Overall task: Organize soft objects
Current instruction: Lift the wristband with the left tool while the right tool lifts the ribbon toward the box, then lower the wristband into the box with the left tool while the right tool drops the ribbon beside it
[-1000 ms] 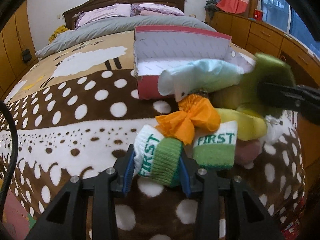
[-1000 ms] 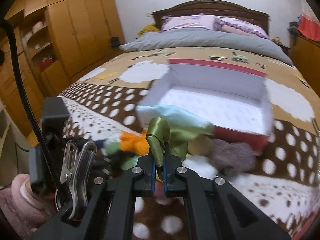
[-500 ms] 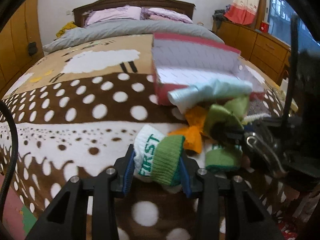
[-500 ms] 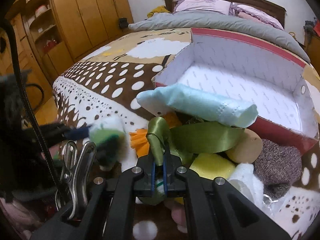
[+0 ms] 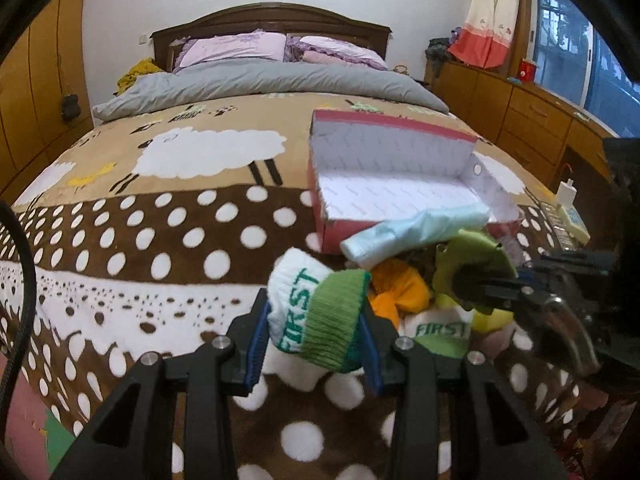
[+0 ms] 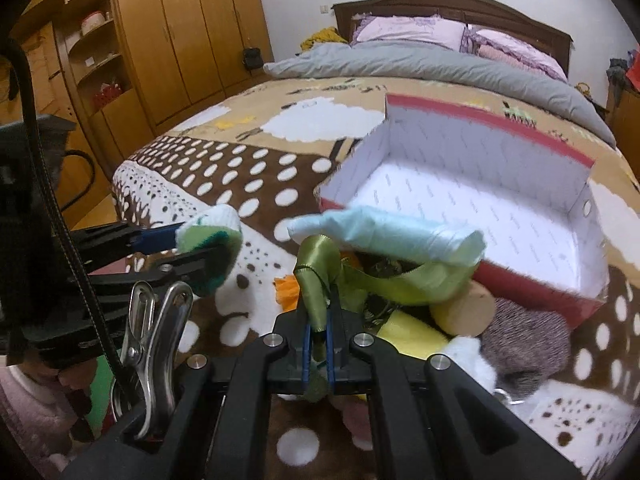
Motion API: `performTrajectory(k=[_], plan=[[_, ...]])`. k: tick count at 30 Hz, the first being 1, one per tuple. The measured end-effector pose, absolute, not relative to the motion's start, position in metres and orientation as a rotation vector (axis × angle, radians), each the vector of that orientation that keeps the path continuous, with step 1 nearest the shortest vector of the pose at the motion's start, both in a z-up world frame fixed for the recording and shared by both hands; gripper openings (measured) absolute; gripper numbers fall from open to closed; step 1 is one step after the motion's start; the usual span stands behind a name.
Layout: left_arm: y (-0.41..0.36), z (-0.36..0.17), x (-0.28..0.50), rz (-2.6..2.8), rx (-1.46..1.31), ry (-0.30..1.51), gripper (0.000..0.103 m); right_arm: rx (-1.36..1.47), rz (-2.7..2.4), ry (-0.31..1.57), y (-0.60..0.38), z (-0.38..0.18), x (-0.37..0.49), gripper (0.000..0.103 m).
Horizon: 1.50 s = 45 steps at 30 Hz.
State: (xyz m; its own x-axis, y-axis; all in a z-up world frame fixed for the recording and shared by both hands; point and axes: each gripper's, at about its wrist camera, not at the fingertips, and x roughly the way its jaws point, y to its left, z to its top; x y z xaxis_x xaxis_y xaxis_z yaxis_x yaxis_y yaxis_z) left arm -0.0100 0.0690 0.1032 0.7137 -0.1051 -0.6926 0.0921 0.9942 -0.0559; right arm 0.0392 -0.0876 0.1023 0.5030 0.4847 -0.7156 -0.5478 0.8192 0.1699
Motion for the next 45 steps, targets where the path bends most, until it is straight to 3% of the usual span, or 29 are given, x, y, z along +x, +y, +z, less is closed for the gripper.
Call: performTrajectory(k=[12, 26, 34, 45], plan=[[0.041, 0.141, 0.015, -0.173, 0.022, 0.712, 0.041, -0.108, 0.584, 0.758, -0.109, 0.153, 0.045, 0.006], [0.000, 0.161, 0.088, -0.231, 0.022, 0.695, 0.041, -0.097, 0.448, 0.739, -0.149, 0.168, 0.093, 0.006], [-0.019, 0.150, 0.146, -0.257, -0.002, 0.736, 0.041, -0.061, 0.358, 0.768, -0.171, 0.156, 0.139, 0.006], [-0.026, 0.097, 0.199, -0.251, 0.020, 0.856, 0.042, -0.013, 0.291, 0.894, -0.182, 0.108, 0.196, 0.006]])
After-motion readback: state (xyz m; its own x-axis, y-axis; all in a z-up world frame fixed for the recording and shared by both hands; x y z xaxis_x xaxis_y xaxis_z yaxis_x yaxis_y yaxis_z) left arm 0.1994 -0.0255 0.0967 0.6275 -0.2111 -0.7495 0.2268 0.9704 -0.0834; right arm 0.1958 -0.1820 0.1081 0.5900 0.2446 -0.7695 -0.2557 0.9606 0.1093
